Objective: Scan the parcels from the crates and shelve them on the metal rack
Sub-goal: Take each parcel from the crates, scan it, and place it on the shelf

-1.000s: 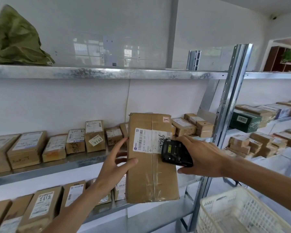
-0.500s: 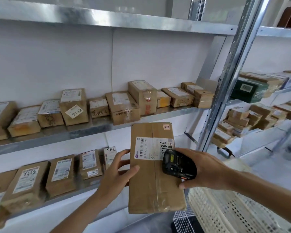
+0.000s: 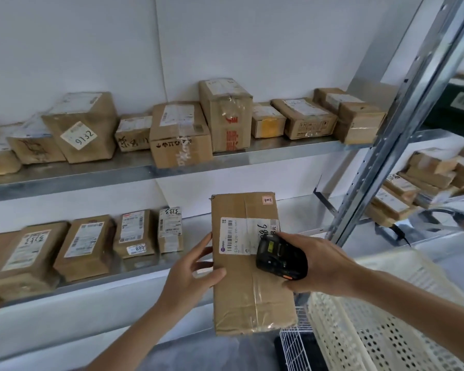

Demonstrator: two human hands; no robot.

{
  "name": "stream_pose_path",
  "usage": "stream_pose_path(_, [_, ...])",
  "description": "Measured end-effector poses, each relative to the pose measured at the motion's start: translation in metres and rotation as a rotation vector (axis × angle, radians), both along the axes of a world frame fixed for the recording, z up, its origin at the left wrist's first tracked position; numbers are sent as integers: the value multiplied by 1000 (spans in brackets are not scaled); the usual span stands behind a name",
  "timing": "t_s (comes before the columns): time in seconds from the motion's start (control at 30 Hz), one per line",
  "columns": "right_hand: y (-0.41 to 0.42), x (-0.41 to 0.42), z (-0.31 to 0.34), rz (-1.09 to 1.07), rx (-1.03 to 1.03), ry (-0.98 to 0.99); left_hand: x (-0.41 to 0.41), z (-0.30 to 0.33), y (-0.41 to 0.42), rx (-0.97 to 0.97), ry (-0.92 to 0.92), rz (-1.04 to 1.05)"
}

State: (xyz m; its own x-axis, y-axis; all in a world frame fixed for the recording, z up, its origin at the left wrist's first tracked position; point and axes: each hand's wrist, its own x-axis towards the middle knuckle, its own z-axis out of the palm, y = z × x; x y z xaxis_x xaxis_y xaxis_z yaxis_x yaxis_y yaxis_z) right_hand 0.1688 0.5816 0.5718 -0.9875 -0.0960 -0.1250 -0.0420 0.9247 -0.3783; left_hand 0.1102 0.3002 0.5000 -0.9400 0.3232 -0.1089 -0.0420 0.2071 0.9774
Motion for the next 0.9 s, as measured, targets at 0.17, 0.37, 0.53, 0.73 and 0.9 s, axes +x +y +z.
stream_pose_path(0.17, [-7,-44,-38,72,-1,-62,-37,-32,-4,-68,-2,47])
stream_pose_path(0.37, [-14,-109,-83,105,-23,-87,-82,-74,-15,-87,-17,67])
stream_pose_path(0.53, [-22,-151,-115,82,-96,-82,-113,-103,-20,-95,-61,115])
stream_pose_path(0.73, [-25,-180,-147,96,-171,-126,-127,-133,-20,-110,-113,128])
stream_pose_path(0.9, [-27,-193,-178,120,-182,-162,-132,-158,-19,-109,-176,156])
